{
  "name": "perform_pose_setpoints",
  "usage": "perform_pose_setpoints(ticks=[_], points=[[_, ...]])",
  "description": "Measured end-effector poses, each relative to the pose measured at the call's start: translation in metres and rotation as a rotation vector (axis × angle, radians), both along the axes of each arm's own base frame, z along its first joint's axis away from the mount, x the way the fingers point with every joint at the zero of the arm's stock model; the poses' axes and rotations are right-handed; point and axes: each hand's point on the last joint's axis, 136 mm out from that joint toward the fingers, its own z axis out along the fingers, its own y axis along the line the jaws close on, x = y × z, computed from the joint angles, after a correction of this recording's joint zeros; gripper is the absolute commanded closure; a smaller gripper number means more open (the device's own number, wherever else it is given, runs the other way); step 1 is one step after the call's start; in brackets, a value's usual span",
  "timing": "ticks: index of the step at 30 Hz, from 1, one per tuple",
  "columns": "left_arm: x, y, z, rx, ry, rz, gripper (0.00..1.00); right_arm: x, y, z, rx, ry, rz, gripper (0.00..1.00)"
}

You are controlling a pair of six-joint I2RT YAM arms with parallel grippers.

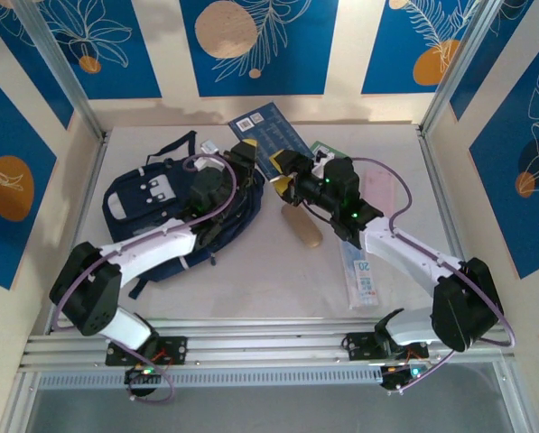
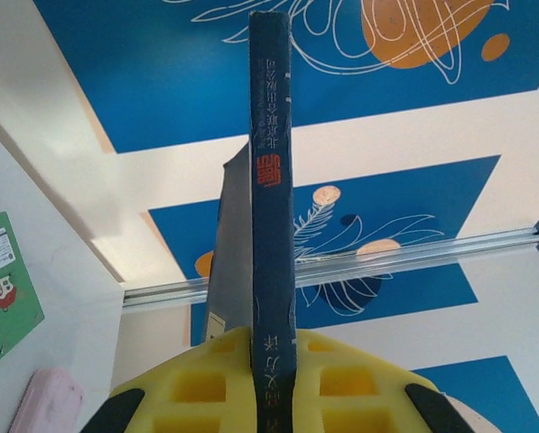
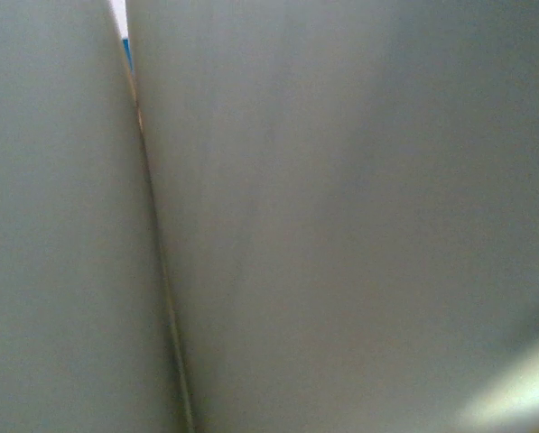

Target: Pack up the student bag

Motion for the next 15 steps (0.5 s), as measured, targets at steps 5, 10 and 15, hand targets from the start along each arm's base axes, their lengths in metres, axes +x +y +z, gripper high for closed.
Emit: perform_pose_setpoints(ticks=[5, 10, 15], points=[[-0.003, 0.008, 0.007, -0.004, 0.001, 0.028, 1.0, 0.008, -0.006, 0.012, -0.004, -0.046, -0.054, 0.6], [-0.006, 0.008, 0.008, 0.008, 0.006, 0.033, 1.0, 0.017, -0.016, 0.017, -0.018, -0.071, -0.105, 0.75], [-0.005, 0.007, -0.005, 0.057, 0.048, 0.038, 0.95, 0.021, -0.022, 0.017, -0.022, -0.078, -0.116, 0.97]])
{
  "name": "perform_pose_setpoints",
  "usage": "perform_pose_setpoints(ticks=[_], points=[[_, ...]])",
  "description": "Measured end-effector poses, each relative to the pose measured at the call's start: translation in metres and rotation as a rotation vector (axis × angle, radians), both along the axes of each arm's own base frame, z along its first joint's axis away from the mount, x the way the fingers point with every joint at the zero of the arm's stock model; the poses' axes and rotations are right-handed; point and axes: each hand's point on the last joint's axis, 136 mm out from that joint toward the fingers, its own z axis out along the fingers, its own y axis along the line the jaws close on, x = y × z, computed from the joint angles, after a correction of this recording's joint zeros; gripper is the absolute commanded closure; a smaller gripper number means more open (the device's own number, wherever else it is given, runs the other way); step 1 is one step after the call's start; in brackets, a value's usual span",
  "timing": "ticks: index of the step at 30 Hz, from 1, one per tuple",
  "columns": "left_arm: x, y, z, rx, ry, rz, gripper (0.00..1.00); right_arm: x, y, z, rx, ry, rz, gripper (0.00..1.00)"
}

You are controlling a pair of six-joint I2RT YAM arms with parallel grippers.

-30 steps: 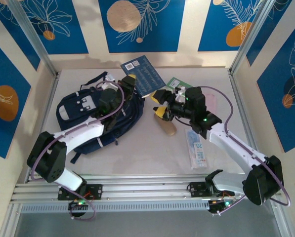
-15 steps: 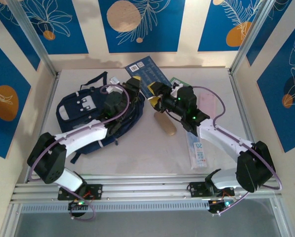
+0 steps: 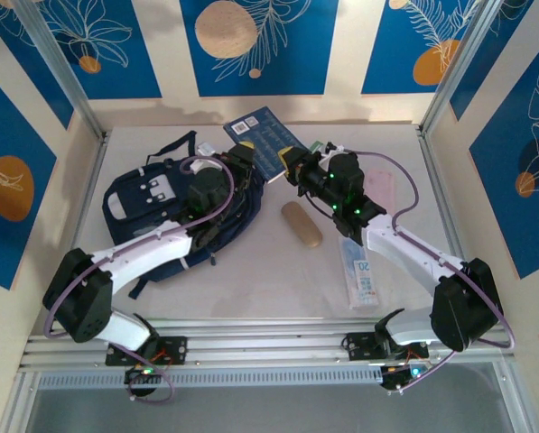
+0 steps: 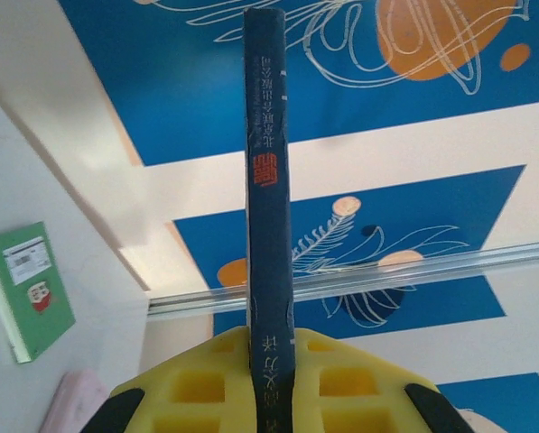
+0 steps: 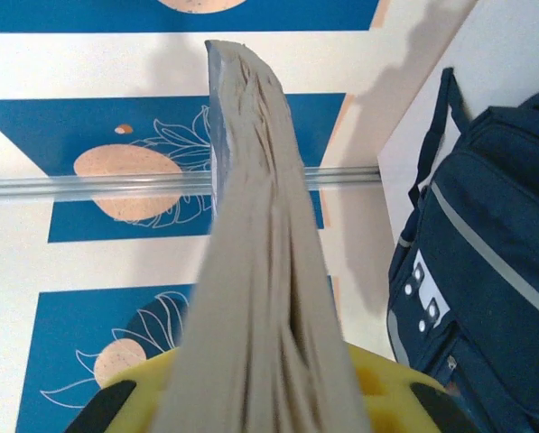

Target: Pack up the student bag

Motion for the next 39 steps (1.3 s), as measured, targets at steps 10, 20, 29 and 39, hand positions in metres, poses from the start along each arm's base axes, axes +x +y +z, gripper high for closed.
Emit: perform_pose_setpoints(ticks=[10, 20, 29, 39], points=[[-0.019, 0.023, -0.016, 0.281, 0.116, 0.022, 0.39, 0.001, -0.046, -0.034, -0.17, 0.041, -0.082, 1.0], [0.009, 0.108, -0.077, 0.557, 0.36, 0.075, 0.32, -0.031, -0.13, -0.085, -0.374, 0.114, -0.172, 1.0], [0.055, 0.116, -0.155, 0.706, 0.553, -0.163, 0.32, -0.06, -0.131, -0.091, -0.498, 0.088, -0.074, 1.0], [0.062, 0.104, -0.193, 0.78, 0.621, -0.276, 0.36, -0.067, -0.149, -0.083, -0.521, 0.061, -0.094, 1.0]])
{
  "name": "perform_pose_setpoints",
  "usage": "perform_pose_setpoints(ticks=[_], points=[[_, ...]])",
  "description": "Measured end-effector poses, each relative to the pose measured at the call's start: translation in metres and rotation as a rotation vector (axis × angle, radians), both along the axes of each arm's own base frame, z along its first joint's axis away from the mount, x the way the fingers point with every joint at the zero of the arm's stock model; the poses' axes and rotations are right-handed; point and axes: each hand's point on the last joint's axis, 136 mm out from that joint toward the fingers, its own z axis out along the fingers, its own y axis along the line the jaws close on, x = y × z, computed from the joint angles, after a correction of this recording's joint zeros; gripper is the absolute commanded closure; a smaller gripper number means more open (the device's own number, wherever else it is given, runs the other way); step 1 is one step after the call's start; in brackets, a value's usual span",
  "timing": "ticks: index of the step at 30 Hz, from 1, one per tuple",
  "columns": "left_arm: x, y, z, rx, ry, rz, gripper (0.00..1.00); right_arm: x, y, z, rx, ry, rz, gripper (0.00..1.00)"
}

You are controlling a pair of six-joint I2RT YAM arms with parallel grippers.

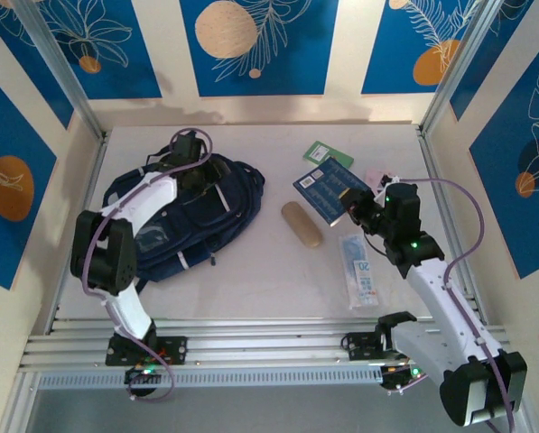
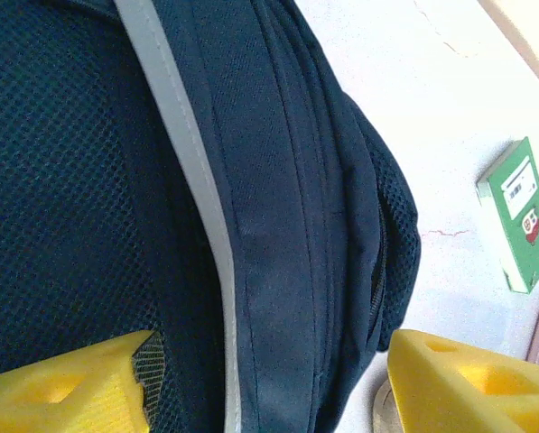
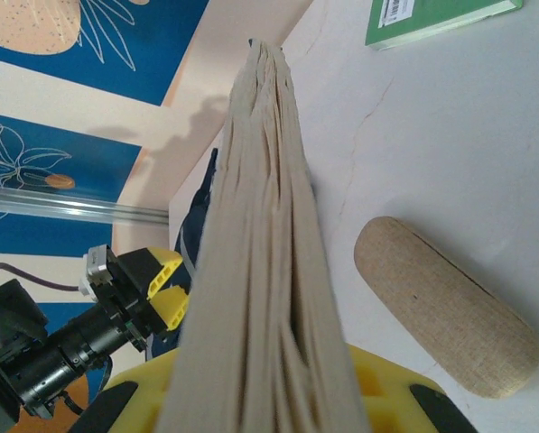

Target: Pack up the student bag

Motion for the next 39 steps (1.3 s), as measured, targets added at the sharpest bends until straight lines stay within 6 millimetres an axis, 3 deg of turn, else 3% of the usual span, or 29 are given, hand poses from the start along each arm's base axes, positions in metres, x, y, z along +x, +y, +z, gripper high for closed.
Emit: perform_pose_setpoints(ticks=[6, 12, 14, 16, 17, 18, 21, 25, 29, 34, 39], points=[[0.018, -0.006, -0.001, 0.014, -0.01, -0.02, 0.44, 0.0, -0.005, -0.001, 0.005, 0.007, -0.005, 1.0], [0.033, -0.014, -0.02, 0.013, 0.029, -0.033, 0.52, 0.002, -0.013, 0.0, 0.031, 0.012, -0.013, 1.0], [0.035, -0.015, -0.028, 0.019, 0.05, -0.041, 0.65, 0.002, -0.016, 0.001, 0.039, 0.014, -0.018, 1.0], [0.036, -0.016, -0.034, 0.029, 0.066, -0.053, 0.89, 0.003, -0.017, 0.001, 0.042, 0.015, -0.02, 1.0], [0.035, -0.015, -0.037, 0.035, 0.078, -0.055, 0.96, 0.002, -0.017, 0.0, 0.044, 0.017, -0.018, 1.0], [0.035, -0.014, -0.039, 0.038, 0.085, -0.065, 1.0, 0.002, -0.017, 0.0, 0.045, 0.018, -0.016, 1.0], [0.041, -0.022, -0.034, 0.024, 0.086, -0.115, 1.0, 0.0, -0.015, 0.0, 0.042, 0.028, -0.007, 1.0], [0.05, -0.041, -0.009, 0.057, 0.054, -0.224, 1.0, -0.003, -0.011, 0.005, 0.012, 0.032, 0.016, 1.0], [0.039, -0.073, 0.03, 0.128, -0.021, -0.382, 1.0, -0.002, -0.004, 0.01, -0.031, 0.04, 0.053, 1.0], [0.001, -0.101, 0.081, 0.139, -0.121, -0.558, 1.0, -0.006, 0.007, 0.004, -0.085, 0.063, 0.1, 1.0], [-0.041, -0.085, 0.144, 0.155, -0.247, -0.639, 1.0, -0.017, 0.025, 0.019, -0.168, 0.023, 0.174, 1.0]])
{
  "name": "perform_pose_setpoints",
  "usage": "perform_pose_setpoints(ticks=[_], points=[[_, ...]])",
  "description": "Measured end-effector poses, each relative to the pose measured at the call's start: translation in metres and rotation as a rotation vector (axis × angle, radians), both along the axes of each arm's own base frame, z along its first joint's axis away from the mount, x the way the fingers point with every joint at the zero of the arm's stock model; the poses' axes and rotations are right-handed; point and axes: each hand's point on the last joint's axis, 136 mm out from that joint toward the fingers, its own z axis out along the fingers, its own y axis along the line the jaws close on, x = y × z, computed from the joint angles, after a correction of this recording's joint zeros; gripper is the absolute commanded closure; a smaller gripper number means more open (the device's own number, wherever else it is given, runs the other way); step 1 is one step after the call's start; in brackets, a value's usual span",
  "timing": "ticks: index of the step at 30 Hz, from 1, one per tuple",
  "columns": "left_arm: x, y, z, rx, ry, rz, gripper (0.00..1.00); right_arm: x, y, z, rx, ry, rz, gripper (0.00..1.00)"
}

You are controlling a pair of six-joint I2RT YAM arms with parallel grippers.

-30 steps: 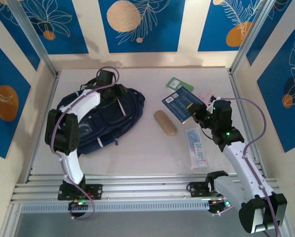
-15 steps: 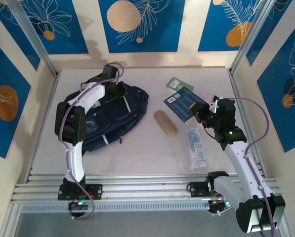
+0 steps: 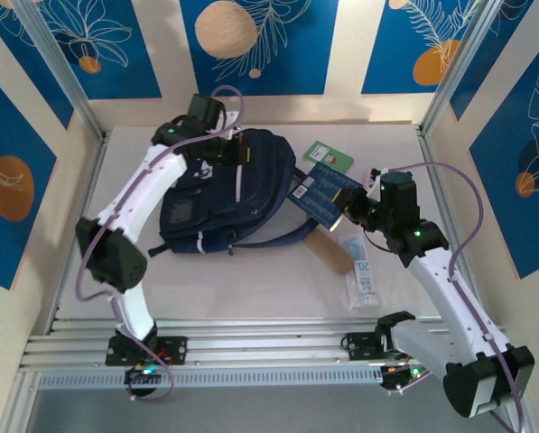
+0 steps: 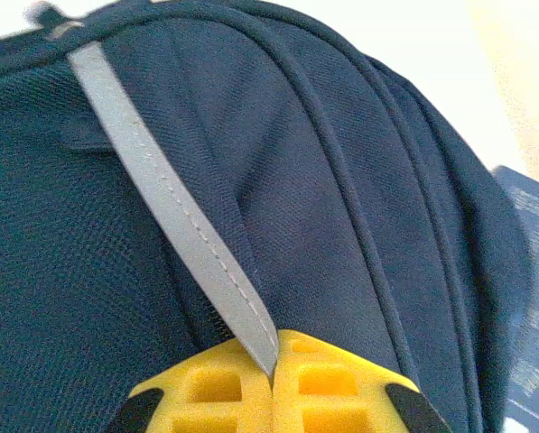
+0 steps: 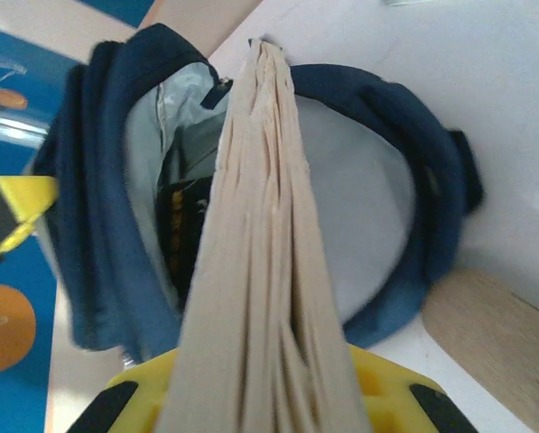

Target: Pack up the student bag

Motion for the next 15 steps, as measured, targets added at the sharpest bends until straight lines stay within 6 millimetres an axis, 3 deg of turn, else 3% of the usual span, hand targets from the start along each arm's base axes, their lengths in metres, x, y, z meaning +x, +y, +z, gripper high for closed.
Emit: perform_pose_setpoints(ticks=[2, 5, 15], points=[[-0.019, 0.011, 0.02, -0.003, -0.045, -0.015, 1.0, -0.006, 0.012, 0.015, -0.022, -0.046, 0.058, 1.0], [-0.036, 0.023, 0.036, -0.008, -0.082, -0.027, 1.0, -0.012, 0.027, 0.033, -0.032, -0.104, 0.13, 1.0], [-0.035, 0.034, 0.031, -0.042, -0.055, -0.005, 1.0, -0.023, 0.053, 0.025, -0.011, -0.074, 0.29, 1.0]])
